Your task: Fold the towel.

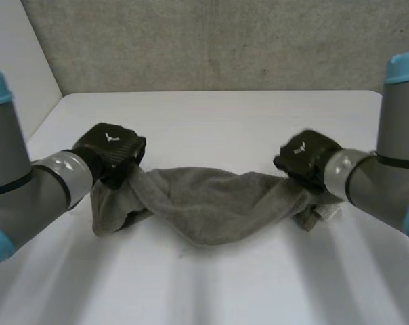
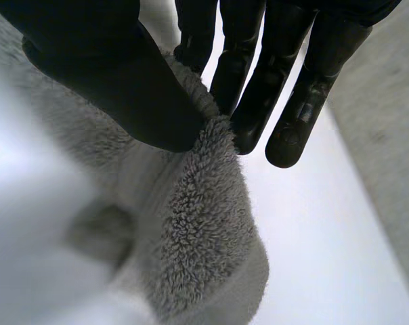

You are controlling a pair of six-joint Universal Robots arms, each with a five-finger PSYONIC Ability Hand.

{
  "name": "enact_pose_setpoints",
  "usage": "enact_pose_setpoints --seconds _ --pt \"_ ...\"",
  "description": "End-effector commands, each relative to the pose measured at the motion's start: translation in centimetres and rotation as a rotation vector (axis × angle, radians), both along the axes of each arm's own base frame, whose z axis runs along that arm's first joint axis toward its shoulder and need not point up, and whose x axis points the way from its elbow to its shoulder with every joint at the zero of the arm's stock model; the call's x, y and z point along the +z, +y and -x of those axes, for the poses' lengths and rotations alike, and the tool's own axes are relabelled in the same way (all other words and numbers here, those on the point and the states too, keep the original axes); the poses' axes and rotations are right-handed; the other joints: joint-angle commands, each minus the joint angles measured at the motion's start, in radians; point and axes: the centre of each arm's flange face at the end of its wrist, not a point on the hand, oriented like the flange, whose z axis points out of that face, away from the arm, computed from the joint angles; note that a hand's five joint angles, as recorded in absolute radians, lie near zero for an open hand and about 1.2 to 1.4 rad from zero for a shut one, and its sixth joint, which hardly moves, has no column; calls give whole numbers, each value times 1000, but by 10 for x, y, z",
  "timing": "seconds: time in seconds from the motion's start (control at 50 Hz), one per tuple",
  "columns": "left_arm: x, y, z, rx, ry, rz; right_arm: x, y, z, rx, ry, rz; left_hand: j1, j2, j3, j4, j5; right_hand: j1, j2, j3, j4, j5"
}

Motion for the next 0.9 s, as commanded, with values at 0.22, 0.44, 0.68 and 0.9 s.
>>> enact_pose_setpoints --seconds 0.22,0.44,0.68,0.9 --pt "189 -111 34 89 544 1030 173 -94 -39 -74 -685 1189 245 186 186 180 207 421 224 217 205 238" --pt "66 -112 23 137 444 594 55 -86 -42 25 -450 691 245 186 186 180 207 421 224 217 205 238" --pt "-90 -55 12 39 104 208 -66 -44 -28 65 -204 243 245 186 186 180 207 421 224 217 205 238" --pt "-112 6 -18 6 -120 21 -72 -9 10 47 19 45 245 186 186 180 207 421 224 217 205 238"
